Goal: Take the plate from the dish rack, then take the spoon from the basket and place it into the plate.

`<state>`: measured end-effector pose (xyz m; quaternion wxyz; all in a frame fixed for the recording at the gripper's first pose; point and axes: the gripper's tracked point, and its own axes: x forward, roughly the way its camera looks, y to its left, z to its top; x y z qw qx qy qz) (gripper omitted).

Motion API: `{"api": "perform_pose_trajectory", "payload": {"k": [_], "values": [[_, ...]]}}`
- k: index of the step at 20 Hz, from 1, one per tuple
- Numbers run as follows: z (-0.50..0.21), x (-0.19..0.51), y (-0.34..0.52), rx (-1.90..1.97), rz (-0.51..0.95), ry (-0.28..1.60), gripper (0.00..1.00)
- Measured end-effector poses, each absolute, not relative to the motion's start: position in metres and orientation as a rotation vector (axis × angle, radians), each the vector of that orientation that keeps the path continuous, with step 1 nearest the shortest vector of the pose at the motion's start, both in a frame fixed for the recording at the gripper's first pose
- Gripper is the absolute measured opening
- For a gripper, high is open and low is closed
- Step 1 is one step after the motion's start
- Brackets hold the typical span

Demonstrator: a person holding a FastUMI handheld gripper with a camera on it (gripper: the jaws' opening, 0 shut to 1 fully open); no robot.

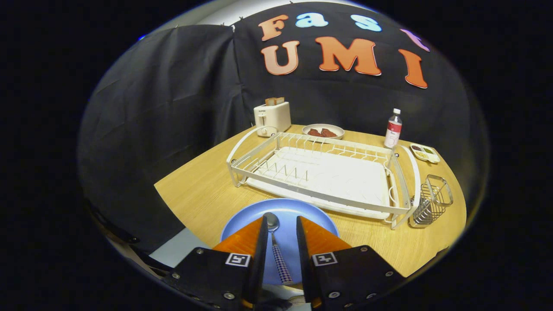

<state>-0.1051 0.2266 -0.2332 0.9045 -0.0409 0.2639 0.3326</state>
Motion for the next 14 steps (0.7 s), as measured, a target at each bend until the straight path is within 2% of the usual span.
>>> {"api": "perform_pose_trajectory", "payload": {"k": [3, 4, 5, 7, 14], "values": [[-0.208, -0.09, 0.205, -0.06, 0.619, 0.521, 0.67], [-0.197, -0.085, 0.195, -0.056, 0.594, 0.51, 0.72], [-0.187, -0.081, 0.187, -0.054, 0.57, 0.494, 0.83], [-0.164, -0.07, 0.167, -0.046, 0.512, 0.463, 0.96], [-0.073, -0.034, 0.078, -0.019, 0.296, 0.304, 0.98]]}}
